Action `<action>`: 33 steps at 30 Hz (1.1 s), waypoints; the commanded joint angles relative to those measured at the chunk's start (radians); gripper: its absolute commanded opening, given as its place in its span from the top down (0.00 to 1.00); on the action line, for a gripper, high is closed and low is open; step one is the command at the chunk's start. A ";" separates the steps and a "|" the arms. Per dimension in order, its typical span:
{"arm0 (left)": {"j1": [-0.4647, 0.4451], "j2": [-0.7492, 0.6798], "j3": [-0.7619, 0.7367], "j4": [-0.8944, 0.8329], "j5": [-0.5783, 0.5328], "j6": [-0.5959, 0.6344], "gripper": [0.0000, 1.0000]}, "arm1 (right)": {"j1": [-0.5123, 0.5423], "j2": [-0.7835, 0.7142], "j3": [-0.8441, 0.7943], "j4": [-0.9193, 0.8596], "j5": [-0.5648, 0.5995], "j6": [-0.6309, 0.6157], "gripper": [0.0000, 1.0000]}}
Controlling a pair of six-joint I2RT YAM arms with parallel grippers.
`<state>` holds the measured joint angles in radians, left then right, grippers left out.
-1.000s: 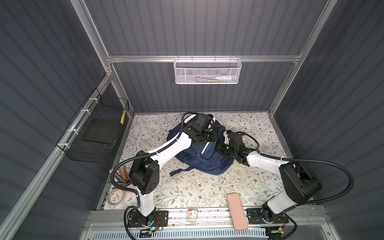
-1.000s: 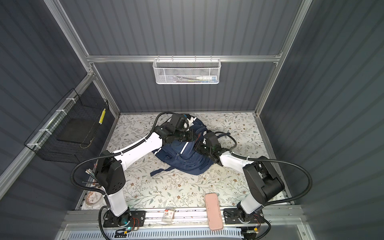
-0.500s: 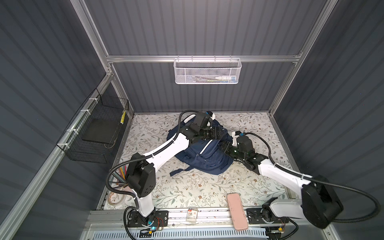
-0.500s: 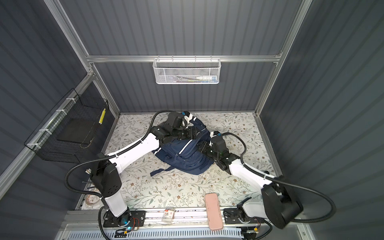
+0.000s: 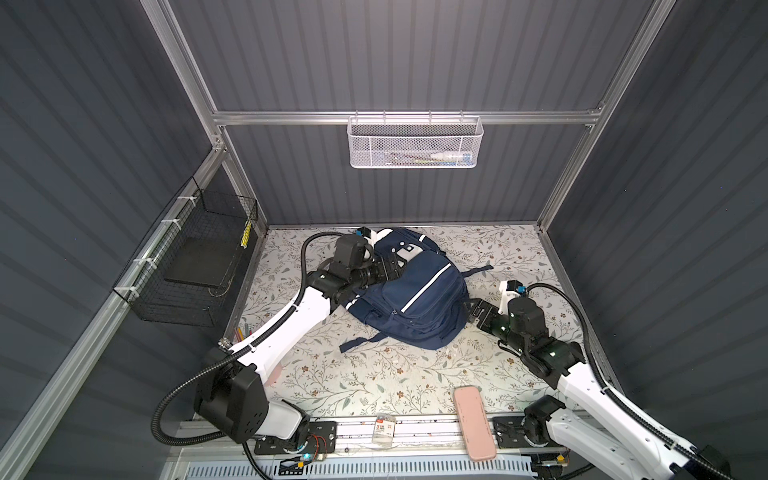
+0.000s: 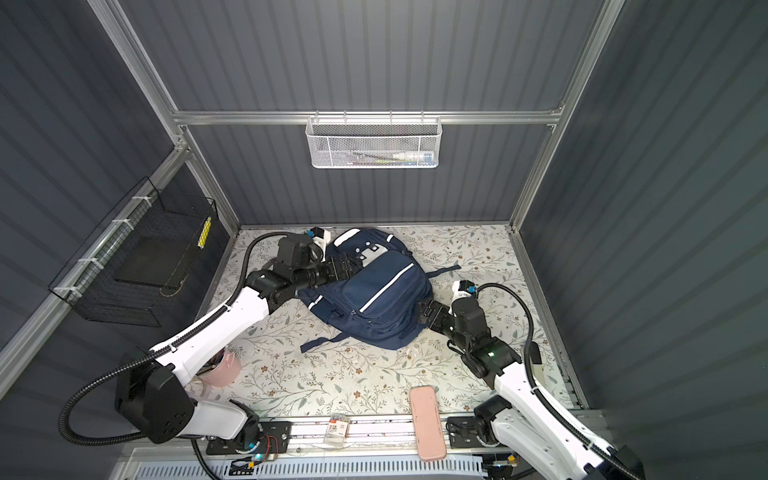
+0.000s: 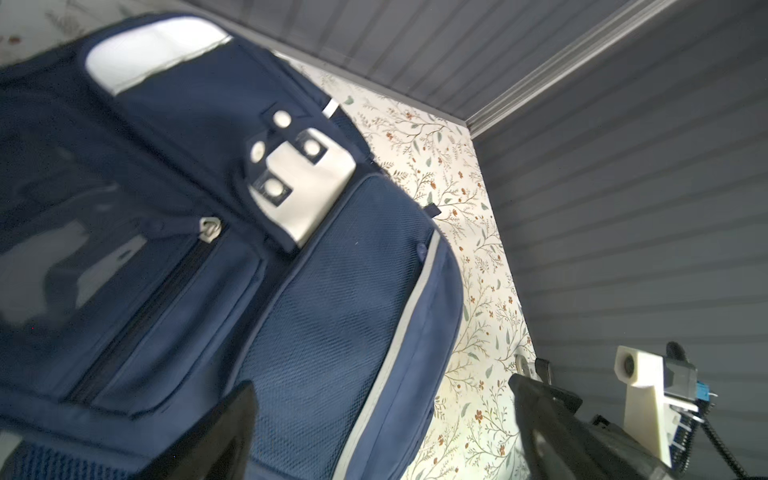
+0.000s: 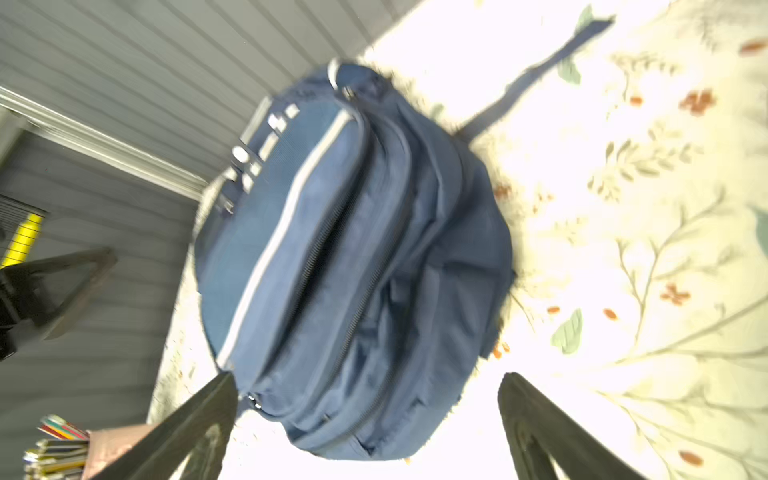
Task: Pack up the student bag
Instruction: 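Release the pack and move both grippers to the backpack's near edges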
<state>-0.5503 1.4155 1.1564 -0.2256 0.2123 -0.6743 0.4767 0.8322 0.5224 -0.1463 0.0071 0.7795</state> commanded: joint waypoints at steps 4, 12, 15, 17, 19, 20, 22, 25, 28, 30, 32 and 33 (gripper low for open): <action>-0.003 -0.044 -0.195 0.184 -0.031 -0.160 0.20 | 0.182 0.089 0.076 -0.023 0.048 0.012 0.03; -0.002 -0.003 -0.316 0.352 -0.060 -0.282 0.34 | 0.465 0.388 0.248 0.051 0.194 -0.008 0.08; -0.003 0.018 -0.345 0.420 -0.051 -0.314 0.42 | 0.507 0.486 0.294 0.088 0.213 0.006 0.13; -0.003 0.036 -0.342 0.424 -0.046 -0.306 0.43 | 0.515 0.541 0.321 0.113 0.188 0.007 0.19; -0.005 0.051 -0.331 0.381 -0.055 -0.292 0.42 | 0.515 0.579 0.344 0.121 0.162 0.020 0.23; -0.006 0.054 -0.342 0.381 -0.055 -0.298 0.41 | 0.515 0.589 0.357 0.116 0.153 0.024 0.25; -0.007 0.040 -0.384 0.417 -0.051 -0.315 0.40 | 0.515 0.599 0.367 0.113 0.143 0.033 0.28; -0.008 0.020 -0.393 0.424 -0.075 -0.310 0.41 | 0.515 0.612 0.363 0.123 0.152 0.037 0.32; -0.011 0.069 -0.373 0.491 -0.013 -0.328 0.51 | 0.516 0.644 0.374 0.135 0.149 0.042 0.39; -0.016 0.099 -0.349 0.482 0.014 -0.318 0.66 | 0.516 0.670 0.398 0.132 0.123 0.046 0.45; -0.016 0.111 -0.358 0.505 0.032 -0.323 0.72 | 0.517 0.686 0.409 0.131 0.118 0.059 0.48; -0.017 0.114 -0.358 0.506 0.036 -0.322 0.83 | 0.517 0.692 0.403 0.143 0.124 0.070 0.48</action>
<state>-0.5564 1.5089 0.7788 0.2310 0.1925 -1.0023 0.9901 1.5082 0.9047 -0.0177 0.1356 0.8276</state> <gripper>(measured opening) 0.239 0.523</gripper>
